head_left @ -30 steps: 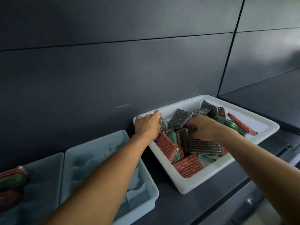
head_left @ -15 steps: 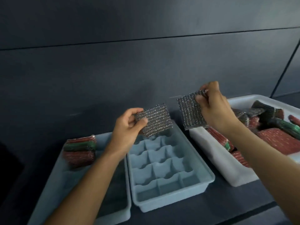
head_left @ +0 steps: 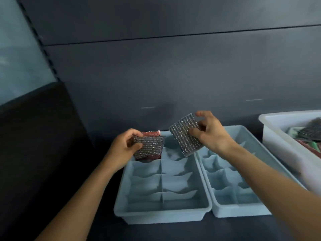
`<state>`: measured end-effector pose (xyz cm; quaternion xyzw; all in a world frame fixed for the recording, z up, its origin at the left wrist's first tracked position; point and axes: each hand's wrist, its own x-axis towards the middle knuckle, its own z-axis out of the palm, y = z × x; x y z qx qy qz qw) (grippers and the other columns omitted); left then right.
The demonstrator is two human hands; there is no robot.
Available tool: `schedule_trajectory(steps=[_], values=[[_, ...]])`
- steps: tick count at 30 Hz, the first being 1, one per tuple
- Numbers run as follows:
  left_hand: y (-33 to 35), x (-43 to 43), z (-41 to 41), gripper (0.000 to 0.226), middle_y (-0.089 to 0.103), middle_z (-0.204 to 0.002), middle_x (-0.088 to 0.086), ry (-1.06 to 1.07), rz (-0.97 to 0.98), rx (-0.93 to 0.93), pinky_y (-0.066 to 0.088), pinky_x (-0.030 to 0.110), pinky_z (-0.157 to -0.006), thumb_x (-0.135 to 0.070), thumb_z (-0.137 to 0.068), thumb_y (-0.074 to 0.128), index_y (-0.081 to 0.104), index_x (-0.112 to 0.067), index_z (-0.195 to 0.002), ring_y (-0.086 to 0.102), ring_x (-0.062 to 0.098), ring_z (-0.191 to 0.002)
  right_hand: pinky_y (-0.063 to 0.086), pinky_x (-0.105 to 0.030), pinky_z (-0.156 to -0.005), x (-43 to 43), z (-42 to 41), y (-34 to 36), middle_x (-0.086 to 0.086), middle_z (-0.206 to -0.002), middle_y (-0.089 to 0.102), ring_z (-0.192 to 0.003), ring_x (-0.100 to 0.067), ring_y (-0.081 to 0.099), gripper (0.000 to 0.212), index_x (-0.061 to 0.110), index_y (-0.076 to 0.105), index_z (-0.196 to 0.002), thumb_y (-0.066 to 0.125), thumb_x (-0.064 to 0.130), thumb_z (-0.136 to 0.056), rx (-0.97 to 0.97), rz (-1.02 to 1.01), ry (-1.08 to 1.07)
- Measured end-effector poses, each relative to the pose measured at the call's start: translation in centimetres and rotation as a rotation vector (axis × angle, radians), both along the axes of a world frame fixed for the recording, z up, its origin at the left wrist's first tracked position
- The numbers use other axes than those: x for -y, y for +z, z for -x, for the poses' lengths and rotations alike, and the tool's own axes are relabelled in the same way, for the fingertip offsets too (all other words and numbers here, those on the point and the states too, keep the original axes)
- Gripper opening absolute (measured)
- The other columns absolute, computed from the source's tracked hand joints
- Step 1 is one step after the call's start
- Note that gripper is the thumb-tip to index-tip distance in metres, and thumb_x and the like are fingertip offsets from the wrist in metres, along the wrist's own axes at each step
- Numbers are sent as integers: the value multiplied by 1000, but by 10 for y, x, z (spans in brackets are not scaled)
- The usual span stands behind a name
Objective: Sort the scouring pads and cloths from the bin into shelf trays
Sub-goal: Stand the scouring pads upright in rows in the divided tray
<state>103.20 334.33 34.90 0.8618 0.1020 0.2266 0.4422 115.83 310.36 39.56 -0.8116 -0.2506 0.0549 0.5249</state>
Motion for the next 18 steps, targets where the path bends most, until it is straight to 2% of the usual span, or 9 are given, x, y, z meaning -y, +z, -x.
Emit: schedule_trajectory(steps=[2,5,8,9,11,14,16,18], values=[[-8,-10,-3,37,66,-88,-15,15,-100,-35,47,19,-75,2,-84,69,61,-34,-87,59,-5,-76,54,-31,-74,-10,5,-1,-8,-97,66,-79,-17,63,44,15,48,-126,68,12,-87,16,-23,20],[-18,-18,-6,28,61,-81,-23,44,-254,-75,45,23,-72,-5,-84,72,63,-31,-90,55,-9,-70,52,-24,-70,-18,8,-3,-6,-90,70,-69,-7,60,21,12,62,-105,69,7,-85,70,-62,46],[-25,-17,-9,19,56,-77,-27,49,-342,-104,36,13,-63,-7,-82,74,68,-21,-93,50,-15,-64,52,-29,-72,-23,11,-7,-5,-84,69,-69,-10,58,14,13,64,-92,72,7,-83,99,-56,48],[-28,-17,-9,19,54,-76,-26,52,-362,-105,34,11,-62,-7,-81,75,69,-20,-92,49,-14,-63,52,-29,-73,-25,12,-9,-5,-84,69,-71,-12,58,15,16,63,-89,73,8,-82,110,-49,56],[-32,-20,-10,19,50,-77,-23,64,-372,-84,37,17,-65,-6,-78,77,71,-20,-89,48,-6,-65,51,-30,-75,-29,14,-13,-7,-84,68,-73,-14,58,17,20,62,-85,74,8,-81,122,-51,93],[-35,-26,-13,20,56,-87,-11,92,-379,-50,44,28,-77,-9,-75,80,74,-20,-89,52,9,-83,50,-30,-78,-41,19,-20,-8,-86,68,-75,-14,57,21,22,62,-84,76,8,-78,137,-65,144],[-36,-31,-15,20,60,-92,-4,102,-363,-45,44,29,-83,-8,-75,81,75,-17,-92,53,16,-92,49,-30,-79,-53,25,-25,-2,-84,67,-74,-11,55,26,27,61,-81,77,7,-77,133,-74,180],[-36,-36,-14,21,61,-92,-1,85,-326,-50,46,33,-85,-4,-76,78,76,-14,-95,56,21,-92,50,-32,-81,-67,32,-30,6,-81,64,-73,-9,55,29,30,60,-81,77,6,-77,131,-63,236]])
